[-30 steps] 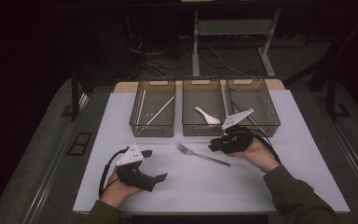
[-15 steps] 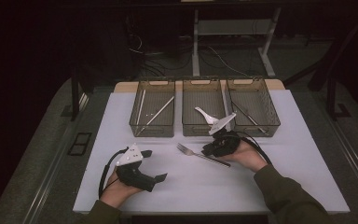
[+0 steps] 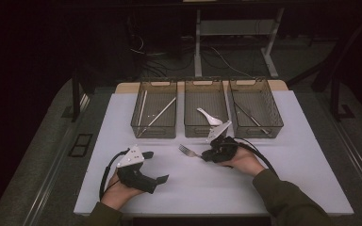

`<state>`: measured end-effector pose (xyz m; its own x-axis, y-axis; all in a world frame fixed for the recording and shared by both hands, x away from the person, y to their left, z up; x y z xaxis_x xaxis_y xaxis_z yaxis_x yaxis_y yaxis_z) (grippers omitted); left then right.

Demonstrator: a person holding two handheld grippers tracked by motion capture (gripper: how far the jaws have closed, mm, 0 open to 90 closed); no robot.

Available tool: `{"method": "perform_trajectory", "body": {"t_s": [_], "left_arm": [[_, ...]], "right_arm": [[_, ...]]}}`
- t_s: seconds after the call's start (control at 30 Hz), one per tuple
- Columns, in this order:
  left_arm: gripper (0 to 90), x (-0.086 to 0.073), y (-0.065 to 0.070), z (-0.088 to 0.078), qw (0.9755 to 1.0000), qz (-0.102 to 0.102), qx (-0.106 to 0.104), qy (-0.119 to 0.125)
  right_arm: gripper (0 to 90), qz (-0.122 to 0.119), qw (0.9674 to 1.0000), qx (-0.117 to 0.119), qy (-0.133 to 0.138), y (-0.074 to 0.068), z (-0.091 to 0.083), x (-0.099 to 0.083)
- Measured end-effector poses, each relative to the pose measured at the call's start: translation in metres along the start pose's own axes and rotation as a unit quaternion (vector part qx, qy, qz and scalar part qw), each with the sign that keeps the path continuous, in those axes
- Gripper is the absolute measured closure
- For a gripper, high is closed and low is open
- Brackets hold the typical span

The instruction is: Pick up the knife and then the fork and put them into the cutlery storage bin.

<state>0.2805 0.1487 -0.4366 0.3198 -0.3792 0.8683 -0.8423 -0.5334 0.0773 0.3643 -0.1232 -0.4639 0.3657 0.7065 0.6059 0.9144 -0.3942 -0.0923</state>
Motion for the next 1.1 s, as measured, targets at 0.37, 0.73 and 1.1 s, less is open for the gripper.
{"method": "perform_trajectory", "body": {"t_s": [0.37, 0.73, 1.1], "left_arm": [[0.0, 0.0001, 0.0005, 0.0006, 1.0000, 0.002, -0.001, -0.001], [0.0, 0.0000, 0.0003, 0.0004, 1.0000, 0.001, -0.001, -0.001], [0.0, 0.0000, 0.0000, 0.0002, 1.0000, 0.000, -0.001, 0.000]], "right_arm": [[82.9, -0.007, 0.9998, -0.011, 0.013, -0.0024, 0.0007, -0.0030], [84.2, -0.002, 0.9997, -0.010, 0.020, -0.0016, 0.0001, -0.0050], [84.2, 0.009, 0.9994, -0.007, 0.033, 0.0020, -0.0060, -0.0037]]}}
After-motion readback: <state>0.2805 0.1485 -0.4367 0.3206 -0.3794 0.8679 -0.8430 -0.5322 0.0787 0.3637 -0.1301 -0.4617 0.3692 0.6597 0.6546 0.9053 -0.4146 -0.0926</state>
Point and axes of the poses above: each handheld gripper's, and its own axes: z roughly forward along the jaws, x roughly out of its top, y roughly to its right, the point moved 3 cm from there along z, roughly forward along the jaws, and after that the axes turned 2 degrees about z, right-handed, at the moved point
